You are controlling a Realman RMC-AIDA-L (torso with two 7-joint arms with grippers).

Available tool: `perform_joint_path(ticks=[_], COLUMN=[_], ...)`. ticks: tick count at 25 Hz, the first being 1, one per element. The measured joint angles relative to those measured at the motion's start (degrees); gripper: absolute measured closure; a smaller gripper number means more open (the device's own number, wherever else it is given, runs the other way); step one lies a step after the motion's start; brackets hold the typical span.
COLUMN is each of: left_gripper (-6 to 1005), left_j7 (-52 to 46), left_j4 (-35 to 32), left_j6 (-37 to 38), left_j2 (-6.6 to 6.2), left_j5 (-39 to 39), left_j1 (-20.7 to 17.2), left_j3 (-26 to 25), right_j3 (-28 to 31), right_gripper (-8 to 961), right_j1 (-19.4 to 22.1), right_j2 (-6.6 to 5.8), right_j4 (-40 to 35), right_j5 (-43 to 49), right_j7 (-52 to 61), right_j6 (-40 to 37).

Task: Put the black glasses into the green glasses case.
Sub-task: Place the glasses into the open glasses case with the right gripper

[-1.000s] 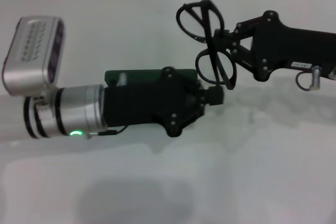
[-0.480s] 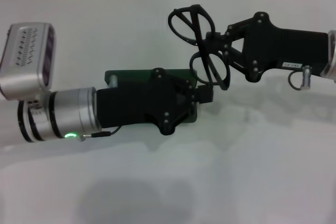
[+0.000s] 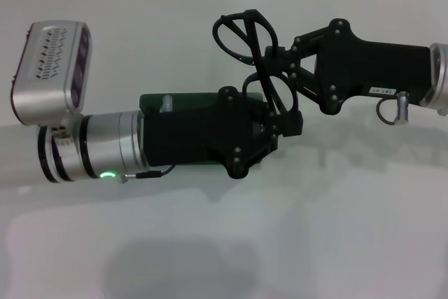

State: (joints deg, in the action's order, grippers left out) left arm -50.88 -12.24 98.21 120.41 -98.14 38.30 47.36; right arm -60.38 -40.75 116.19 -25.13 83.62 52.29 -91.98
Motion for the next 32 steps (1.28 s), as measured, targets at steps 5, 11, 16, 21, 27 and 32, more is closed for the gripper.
perform_joint_path(ticks=[5,11,16,21,27,32], left_gripper=[958,956,955,954,953,952], left_j7=[0.0,0.1,-0.1,-0.4,-1.2,-1.2], left_j4=[0.0,0.0,-2.1,-5.9,-8.1,-8.5], left_j6=[-0.3,-0.6,-1.7,-2.8,-3.8,-4.2], left_j2=[0.0,-0.14,-0.54,-1.15,-2.17,-3.01], left_j5=[0.1,0.2,-0.2,-1.9,-3.4,-4.8], left_j1=[0.1,-0.3,-4.3,-10.1,-15.2,-17.9], left_j3=[0.0,0.0,0.0,0.0,0.1,0.0], right_j3=[0.0,-0.4,-1.0,-5.1,-11.6,-15.4], right_gripper=[839,833,827,822,816,810], right_j1=[-0.1,-0.1,0.0,-0.4,-1.6,-3.6], right_j2=[0.0,0.0,0.0,-0.03,0.0,-0.03], right_j4=[0.0,0.0,-0.2,-1.2,-2.4,-2.9], right_j5=[-0.1,-0.9,-0.5,-0.5,-0.5,-0.4], right_j7=[0.0,-0.1,-0.8,-0.9,-0.9,-1.0], right_j6=[-1.0,-0.1,2.8,6.2,12.1,15.7])
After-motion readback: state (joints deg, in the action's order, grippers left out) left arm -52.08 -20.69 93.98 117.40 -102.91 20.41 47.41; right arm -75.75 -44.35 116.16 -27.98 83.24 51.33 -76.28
